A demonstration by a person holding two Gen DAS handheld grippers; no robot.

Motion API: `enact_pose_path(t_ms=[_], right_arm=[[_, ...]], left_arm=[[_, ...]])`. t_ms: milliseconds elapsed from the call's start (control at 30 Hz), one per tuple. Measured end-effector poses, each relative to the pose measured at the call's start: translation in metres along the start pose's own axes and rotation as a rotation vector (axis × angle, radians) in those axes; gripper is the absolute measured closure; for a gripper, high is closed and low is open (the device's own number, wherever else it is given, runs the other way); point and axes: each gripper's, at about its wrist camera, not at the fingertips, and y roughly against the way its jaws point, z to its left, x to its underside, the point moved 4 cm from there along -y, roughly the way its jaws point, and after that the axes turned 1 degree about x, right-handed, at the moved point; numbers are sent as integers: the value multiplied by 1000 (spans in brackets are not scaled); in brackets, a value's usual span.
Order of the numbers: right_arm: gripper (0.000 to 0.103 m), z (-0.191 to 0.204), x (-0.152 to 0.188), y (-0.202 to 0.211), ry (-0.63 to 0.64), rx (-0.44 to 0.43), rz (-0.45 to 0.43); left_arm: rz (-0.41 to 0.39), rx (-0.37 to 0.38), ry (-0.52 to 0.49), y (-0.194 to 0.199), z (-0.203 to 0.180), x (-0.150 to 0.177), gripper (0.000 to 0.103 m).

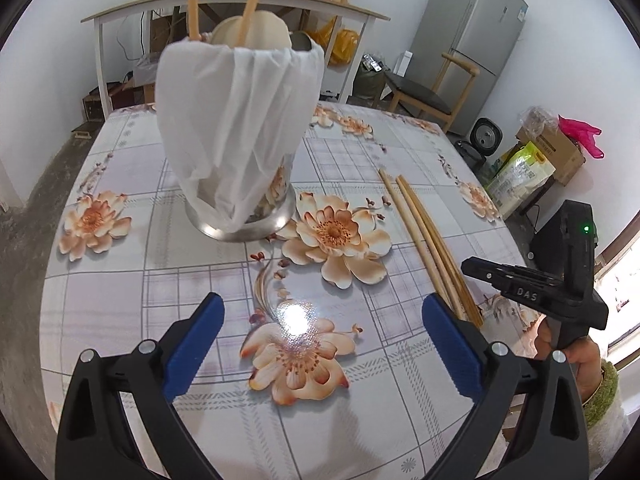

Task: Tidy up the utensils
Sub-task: 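Close the right tool on a bamboo chopstick on the table while the left tool returns to the table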

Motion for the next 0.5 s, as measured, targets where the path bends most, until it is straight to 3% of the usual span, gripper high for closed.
enact_pose_path(t_ms=[500], right_arm=[[99,-5,-1,-9,31,56,-3]], left_arm=[[60,-3,-82,-67,-37,-31,6]])
